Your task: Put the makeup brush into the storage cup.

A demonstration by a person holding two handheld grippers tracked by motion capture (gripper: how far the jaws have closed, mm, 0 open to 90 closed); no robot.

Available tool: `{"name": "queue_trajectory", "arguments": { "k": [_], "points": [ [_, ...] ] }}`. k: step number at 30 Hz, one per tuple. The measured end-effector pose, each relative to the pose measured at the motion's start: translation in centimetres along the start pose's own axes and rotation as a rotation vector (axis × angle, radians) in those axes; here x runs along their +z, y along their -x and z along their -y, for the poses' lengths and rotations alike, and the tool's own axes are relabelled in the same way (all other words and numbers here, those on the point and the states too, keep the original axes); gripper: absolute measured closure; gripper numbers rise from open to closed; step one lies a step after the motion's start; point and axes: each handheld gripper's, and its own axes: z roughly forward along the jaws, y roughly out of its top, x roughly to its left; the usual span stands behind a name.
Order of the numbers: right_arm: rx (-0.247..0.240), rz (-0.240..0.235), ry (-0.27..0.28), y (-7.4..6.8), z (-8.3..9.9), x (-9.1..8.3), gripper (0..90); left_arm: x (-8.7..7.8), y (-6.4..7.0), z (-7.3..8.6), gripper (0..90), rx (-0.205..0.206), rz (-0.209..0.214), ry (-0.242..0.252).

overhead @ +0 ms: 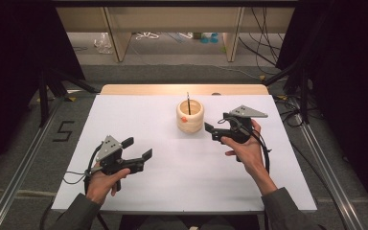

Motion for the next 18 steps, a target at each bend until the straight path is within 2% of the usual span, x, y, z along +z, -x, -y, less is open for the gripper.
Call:
{"name": "queue_trajectory", "arguments": {
  "k": [1,5,8,9,11,14,15,18],
  "points": [
    [0.016,-0.01,-0.011,-0.1,0.1,-0.1,17.0,0.0,0.0,0.0,15.6,0.0,0.0,0.0],
    [0.013,-0.015,0.001,-0.1,0.4,-0.4,17.0,0.0,0.0,0.0,15.6,0.0,0.001,0.002],
    [0.035,-0.019,-0.015,-0.2,0.7,-0.5,17.0,0.0,0.0,0.0,15.6,0.0,0.002,0.005],
    [0.022,-0.014,-0.022,-0.2,0.8,-0.6,16.9,0.0,0.0,0.0,15.6,0.001,0.002,0.004],
    [0.026,-0.026,-0.015,-0.3,1.0,-0.5,16.7,0.0,0.0,0.0,15.6,0.0,0.002,0.005],
    [0.023,-0.019,-0.02,-0.4,1.1,-0.7,16.7,0.0,0.0,0.0,15.6,0.0,0.002,0.004],
    [0.002,-0.015,-0.004,-0.3,1.2,-0.6,16.7,0.0,0.0,0.0,15.5,0.0,0.002,0.004],
    [0.018,-0.024,-0.012,-0.5,1.4,-0.7,16.6,0.0,0.0,0.0,15.6,0.0,0.002,0.005]
  ]
}}
